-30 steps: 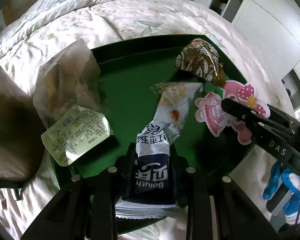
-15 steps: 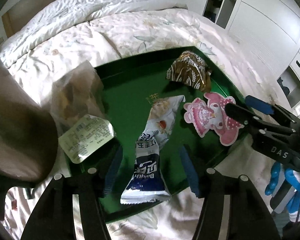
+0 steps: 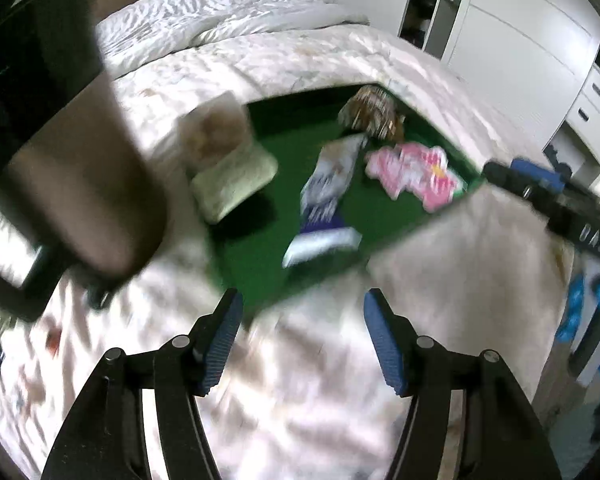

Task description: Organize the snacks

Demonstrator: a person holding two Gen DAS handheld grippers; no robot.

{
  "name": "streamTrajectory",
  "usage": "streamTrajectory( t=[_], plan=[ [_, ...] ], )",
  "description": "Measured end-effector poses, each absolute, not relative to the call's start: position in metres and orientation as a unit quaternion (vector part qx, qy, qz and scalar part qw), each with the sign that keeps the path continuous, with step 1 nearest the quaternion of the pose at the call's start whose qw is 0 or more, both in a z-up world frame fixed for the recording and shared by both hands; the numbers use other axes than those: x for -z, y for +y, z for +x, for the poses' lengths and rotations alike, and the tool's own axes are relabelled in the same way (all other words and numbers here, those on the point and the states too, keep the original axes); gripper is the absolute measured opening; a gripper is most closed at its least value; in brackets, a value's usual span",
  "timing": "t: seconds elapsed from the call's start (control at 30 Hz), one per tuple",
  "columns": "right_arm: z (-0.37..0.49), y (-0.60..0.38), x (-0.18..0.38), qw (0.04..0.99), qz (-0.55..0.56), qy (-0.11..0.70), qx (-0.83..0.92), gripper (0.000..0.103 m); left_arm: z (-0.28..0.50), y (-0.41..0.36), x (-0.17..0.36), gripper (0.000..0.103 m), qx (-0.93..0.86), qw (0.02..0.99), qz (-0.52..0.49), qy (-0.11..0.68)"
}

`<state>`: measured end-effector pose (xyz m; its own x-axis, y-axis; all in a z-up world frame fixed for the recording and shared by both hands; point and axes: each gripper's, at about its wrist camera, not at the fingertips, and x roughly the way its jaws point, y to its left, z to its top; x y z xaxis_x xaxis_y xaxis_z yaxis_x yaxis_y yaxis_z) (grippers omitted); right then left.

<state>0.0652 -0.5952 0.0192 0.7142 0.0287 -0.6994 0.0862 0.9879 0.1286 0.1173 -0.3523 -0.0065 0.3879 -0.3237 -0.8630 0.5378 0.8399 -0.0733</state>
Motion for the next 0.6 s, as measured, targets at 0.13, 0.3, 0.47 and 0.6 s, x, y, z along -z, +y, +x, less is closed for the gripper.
streamTrajectory(
  t=[0.13, 0.3, 0.47, 0.6],
  plan=[
    [0.040, -0.572, -0.029, 0.925, 0.080, 0.371, 0.002, 0.103, 0.093, -0.313, 0.003, 0.057, 0.246, 0.830, 0.115, 0.487],
    [0.014, -0.540, -0.044, 0.929, 0.070, 0.365, -0.008, 0.103, 0.071, -0.268, -0.015, 0.057, 0.225, 0.845, 0.108, 0.473],
    [-0.009, -0.505, -0.052, 0.928, 0.049, 0.368, -0.010, 0.103, 0.052, -0.228, -0.027, 0.057, 0.201, 0.860, 0.094, 0.460],
    [-0.030, -0.477, -0.058, 0.930, 0.038, 0.365, -0.016, 0.103, 0.034, -0.191, -0.032, 0.057, 0.178, 0.870, 0.076, 0.454]
  ],
)
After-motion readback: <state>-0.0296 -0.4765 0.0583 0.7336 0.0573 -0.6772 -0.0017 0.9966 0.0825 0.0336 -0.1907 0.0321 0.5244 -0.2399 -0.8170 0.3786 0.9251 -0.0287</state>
